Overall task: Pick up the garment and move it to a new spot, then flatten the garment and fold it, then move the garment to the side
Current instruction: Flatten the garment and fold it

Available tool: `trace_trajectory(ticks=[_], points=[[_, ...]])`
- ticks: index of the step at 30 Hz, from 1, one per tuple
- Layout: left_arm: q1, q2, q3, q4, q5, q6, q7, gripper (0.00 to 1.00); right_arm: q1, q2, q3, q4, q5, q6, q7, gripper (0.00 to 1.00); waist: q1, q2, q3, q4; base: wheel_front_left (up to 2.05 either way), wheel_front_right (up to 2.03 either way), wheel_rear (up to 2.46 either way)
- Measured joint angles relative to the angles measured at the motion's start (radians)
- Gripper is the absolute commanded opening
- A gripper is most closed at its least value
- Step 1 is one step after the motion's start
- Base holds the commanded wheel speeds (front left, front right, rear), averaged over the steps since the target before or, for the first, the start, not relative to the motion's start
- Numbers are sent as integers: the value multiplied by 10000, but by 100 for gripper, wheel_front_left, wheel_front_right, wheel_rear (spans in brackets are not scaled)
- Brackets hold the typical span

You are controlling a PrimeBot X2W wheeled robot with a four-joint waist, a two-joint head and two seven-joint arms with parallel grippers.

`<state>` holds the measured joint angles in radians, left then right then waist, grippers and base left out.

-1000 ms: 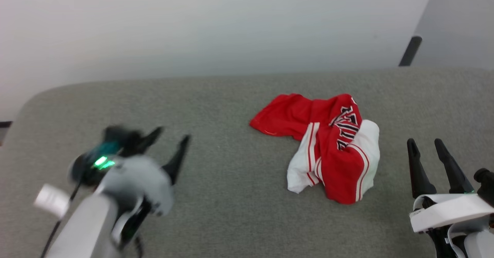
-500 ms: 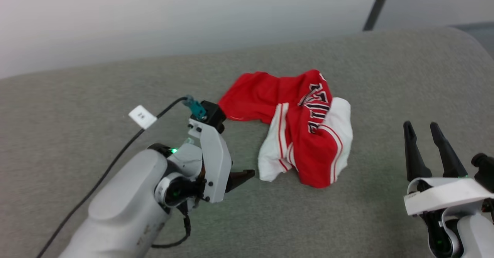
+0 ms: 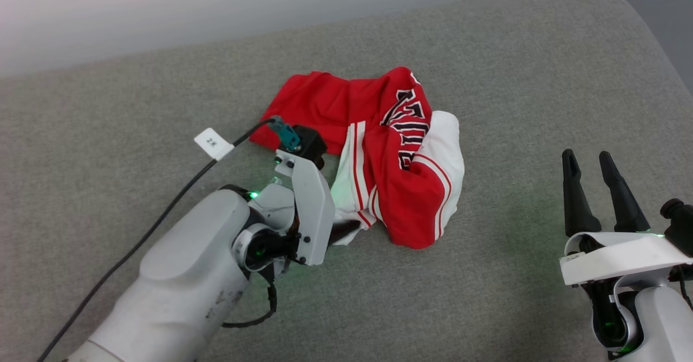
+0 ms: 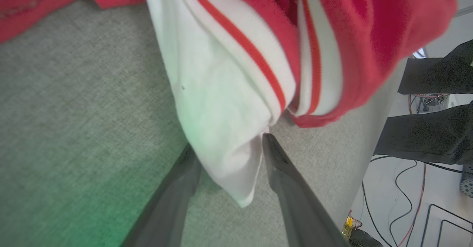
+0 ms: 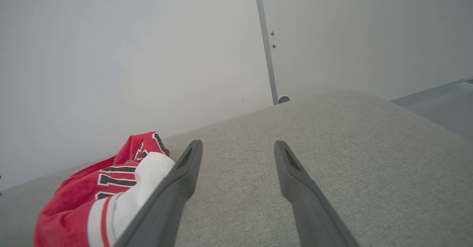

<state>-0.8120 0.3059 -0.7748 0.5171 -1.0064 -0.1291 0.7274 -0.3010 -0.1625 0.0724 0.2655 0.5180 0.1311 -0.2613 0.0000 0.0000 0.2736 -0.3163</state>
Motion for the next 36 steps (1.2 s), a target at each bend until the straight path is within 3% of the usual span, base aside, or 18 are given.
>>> trace_trajectory(ticks=[1, 9, 20, 27, 36], points=[[-58, 6, -61, 94, -29, 0, -107, 0, -11, 4, -12, 2, 0, 0, 0, 100, 1, 0, 40, -40, 0, 0, 0], [-284, 474, -493, 90, -412, 0, -1012, 0, 67, -88, -207, 19, -73, 0, 0, 100, 0, 0, -48, 168, 0, 0, 0], [-905, 2462, -817, -901, 581, 2, -2464, 0, 286, -301, -29, 27, -257, 0, -2, 100, 0, 0, -753, 1235, 0, 0, 0], [-199, 3377, -1177, -1538, 1670, 372, -3319, 0, 451, -370, 73, 29, -268, 0, 0, 100, 0, 0, -1181, 1704, 0, 0, 0], [1152, 3774, -1808, -1402, 2477, 892, -4172, 0, 502, -506, 29, 10, -217, 0, 0, 100, 0, 0, -1019, 1577, 0, 0, 0]])
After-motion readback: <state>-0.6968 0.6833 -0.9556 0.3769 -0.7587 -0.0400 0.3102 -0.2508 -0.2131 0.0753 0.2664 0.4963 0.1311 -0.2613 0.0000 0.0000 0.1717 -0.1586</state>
